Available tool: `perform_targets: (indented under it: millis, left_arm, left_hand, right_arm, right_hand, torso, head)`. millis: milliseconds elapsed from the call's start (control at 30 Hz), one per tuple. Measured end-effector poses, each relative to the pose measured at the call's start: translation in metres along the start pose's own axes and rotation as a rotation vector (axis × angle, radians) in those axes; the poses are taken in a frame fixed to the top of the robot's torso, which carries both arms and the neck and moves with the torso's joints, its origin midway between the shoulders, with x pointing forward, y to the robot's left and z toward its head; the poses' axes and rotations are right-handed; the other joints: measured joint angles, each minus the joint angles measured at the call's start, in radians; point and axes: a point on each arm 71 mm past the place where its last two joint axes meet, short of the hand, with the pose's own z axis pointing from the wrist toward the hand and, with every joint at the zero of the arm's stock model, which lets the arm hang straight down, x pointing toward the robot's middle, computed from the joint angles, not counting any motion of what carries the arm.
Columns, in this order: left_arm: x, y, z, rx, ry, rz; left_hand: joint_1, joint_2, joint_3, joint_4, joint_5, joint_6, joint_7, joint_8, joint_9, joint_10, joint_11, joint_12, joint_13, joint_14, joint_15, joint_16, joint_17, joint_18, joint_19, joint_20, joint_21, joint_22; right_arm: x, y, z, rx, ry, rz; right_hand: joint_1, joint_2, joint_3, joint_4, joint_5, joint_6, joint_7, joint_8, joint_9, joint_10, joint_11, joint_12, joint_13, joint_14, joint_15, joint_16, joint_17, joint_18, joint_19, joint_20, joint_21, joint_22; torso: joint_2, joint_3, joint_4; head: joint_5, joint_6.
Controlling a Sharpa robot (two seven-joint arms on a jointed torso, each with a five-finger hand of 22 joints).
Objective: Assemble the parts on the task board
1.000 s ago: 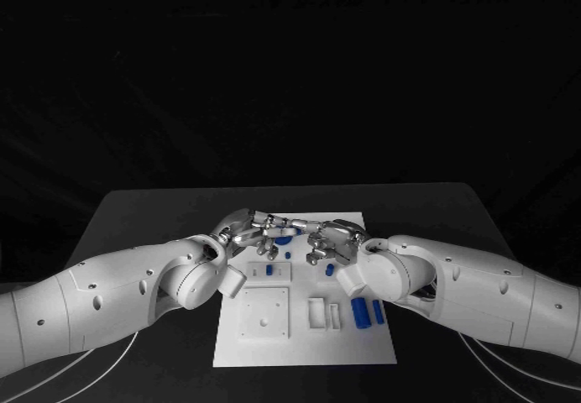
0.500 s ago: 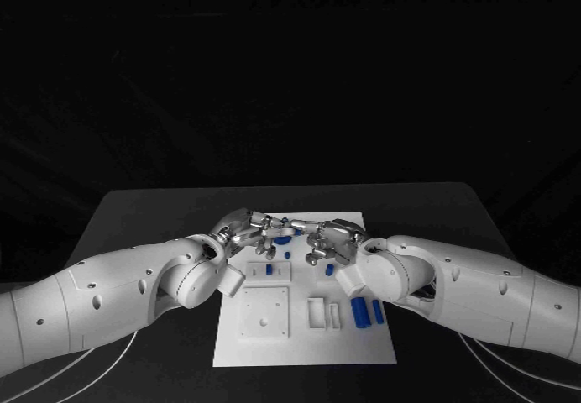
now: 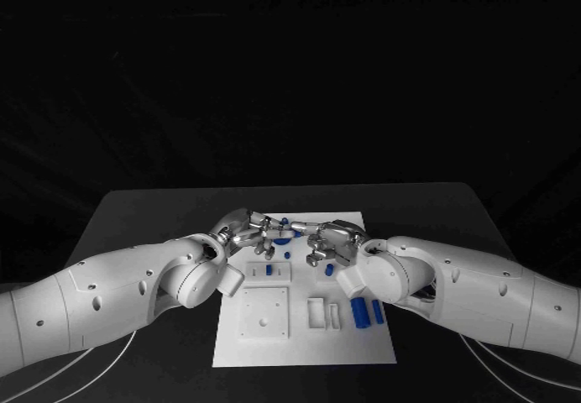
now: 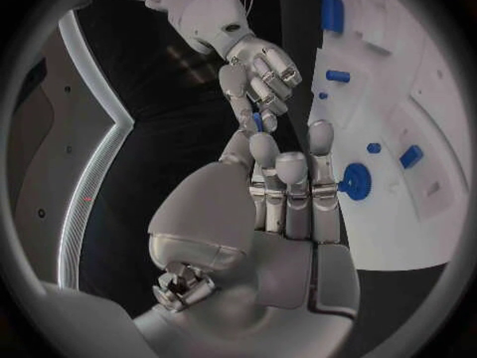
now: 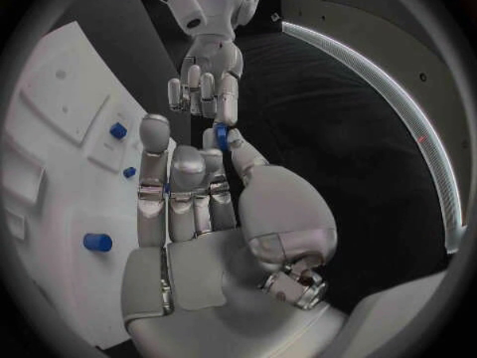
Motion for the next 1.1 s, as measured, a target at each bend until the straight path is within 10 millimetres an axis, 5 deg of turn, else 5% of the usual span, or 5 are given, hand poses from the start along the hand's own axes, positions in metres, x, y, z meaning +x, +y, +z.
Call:
perform_targets:
  millis: [467,600,1100]
  left_arm:
    - [0.0008,-0.0018,0.0003,0.001,0.005,0.056]
    - [0.0007,-0.0012,0.0001,-0.001,0.004,0.066]
    - [0.0018,-0.0009,0.0003,0.0,0.003,0.083]
  left_hand:
    - [0.006,-0.009,0.096,-0.053,0.013,0.002,0.002,0.002,0.0,0.011,0.0,-0.006,-0.003,0.004,-0.004,0.0,0.017,0.0,-0.002,-0.005,0.012,0.001]
    - [-0.011,-0.012,0.116,-0.054,0.019,0.019,-0.015,0.002,0.0,0.011,0.0,-0.01,-0.003,0.004,-0.004,0.004,0.019,0.0,-0.002,-0.005,0.017,0.001]
    - [-0.04,-0.009,0.139,-0.059,0.029,0.02,-0.016,-0.006,0.0,0.016,-0.005,-0.014,-0.001,0.011,-0.011,0.004,0.023,0.0,-0.002,-0.005,0.017,0.0]
  right_arm:
    - [-0.0019,-0.0026,-0.0004,0.013,-0.002,-0.013]
    - [-0.0027,-0.0021,-0.0005,0.014,-0.003,-0.016]
    - [-0.0039,-0.0023,-0.0003,0.025,-0.002,-0.03]
  right_hand:
    - [-0.012,-0.012,-0.147,0.069,0.0,-0.006,0.005,0.005,-0.012,-0.018,0.003,-0.028,-0.025,-0.007,0.002,-0.02,-0.011,0.0,-0.004,-0.004,-0.052,0.0]
    - [-0.012,-0.012,-0.185,0.087,0.0,-0.007,0.006,0.013,-0.02,-0.032,0.006,-0.038,-0.034,-0.012,0.004,-0.031,-0.017,0.0,-0.008,0.0,-0.072,0.0]
    - [-0.004,-0.003,-0.239,0.112,0.0,-0.009,0.008,0.013,-0.028,-0.042,0.008,-0.042,-0.045,-0.015,0.007,-0.037,-0.025,0.0,-0.011,0.003,-0.101,0.0]
  torso:
    - [0.0,0.0001,-0.0001]
    - [0.0,0.0003,-0.0001]
    - [0.0,0.0,-0.0001]
  head:
    - [0.0,0.0]
    - [-0.001,0.0]
    - [-0.004,0.001]
